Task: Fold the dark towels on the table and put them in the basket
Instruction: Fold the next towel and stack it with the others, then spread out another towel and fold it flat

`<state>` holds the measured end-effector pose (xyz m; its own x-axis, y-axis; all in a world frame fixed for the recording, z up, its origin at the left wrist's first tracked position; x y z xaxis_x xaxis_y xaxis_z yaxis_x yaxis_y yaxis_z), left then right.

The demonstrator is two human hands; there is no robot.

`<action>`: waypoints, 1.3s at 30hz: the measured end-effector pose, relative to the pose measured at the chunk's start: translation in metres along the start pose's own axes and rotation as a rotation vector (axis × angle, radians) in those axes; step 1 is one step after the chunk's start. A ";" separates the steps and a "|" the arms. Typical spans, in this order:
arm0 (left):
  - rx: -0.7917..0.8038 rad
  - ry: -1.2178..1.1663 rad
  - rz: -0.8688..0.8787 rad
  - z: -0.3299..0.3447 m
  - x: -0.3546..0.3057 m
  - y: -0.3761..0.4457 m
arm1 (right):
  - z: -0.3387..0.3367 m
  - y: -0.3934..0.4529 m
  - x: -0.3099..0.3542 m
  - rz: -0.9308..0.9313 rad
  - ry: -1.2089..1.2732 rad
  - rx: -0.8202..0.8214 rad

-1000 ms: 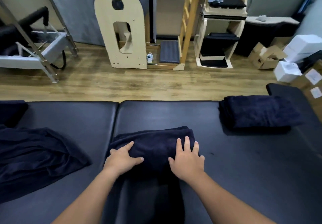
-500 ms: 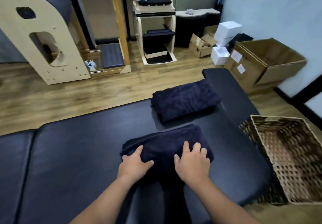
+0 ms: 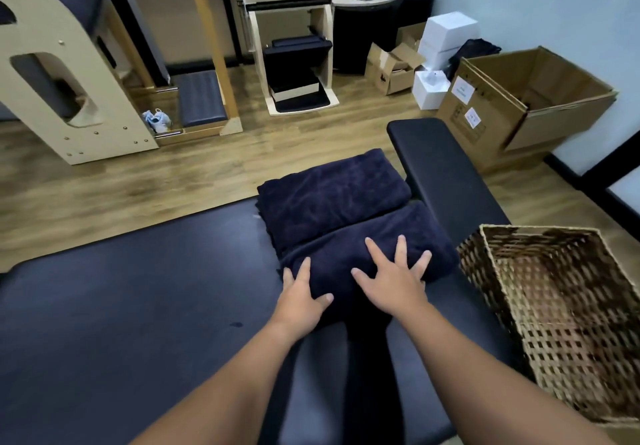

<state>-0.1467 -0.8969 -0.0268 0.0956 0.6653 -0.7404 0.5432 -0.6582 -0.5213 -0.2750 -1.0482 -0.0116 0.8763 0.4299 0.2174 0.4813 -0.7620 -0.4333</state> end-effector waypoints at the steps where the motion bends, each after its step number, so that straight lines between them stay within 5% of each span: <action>1: 0.013 -0.014 -0.002 -0.001 -0.001 0.004 | -0.002 0.008 0.001 0.001 0.004 0.014; 6: 0.073 0.071 -0.066 -0.009 0.000 0.012 | 0.002 0.024 0.012 0.020 -0.037 0.045; 15: -0.057 0.298 -0.032 -0.052 0.031 -0.022 | 0.018 -0.010 0.045 -0.088 -0.153 0.078; 23: -0.242 0.052 -0.268 -0.108 0.143 -0.137 | 0.073 -0.094 0.122 -0.430 -0.370 0.119; 27: -0.404 -0.131 -0.362 -0.120 0.211 -0.224 | 0.119 -0.153 0.170 -0.593 -0.331 0.283; 39: -0.724 -0.515 -0.654 -0.073 0.380 -0.480 | 0.248 -0.367 0.242 -0.978 -0.470 0.614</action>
<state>-0.3106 -0.3023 -0.0271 -0.6557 0.4731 -0.5884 0.7388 0.2411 -0.6294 -0.2445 -0.5441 -0.0164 0.0035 0.9164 0.4003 0.7268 0.2726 -0.6304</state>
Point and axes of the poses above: each hand's wrist, its own y-axis towards the middle knuckle, its own z-axis out of the palm, x = y × z, the point moved 2 cm from there along y, towards the middle knuckle, and after that the axes turned 7 degrees about -y, right-handed, at the moved point
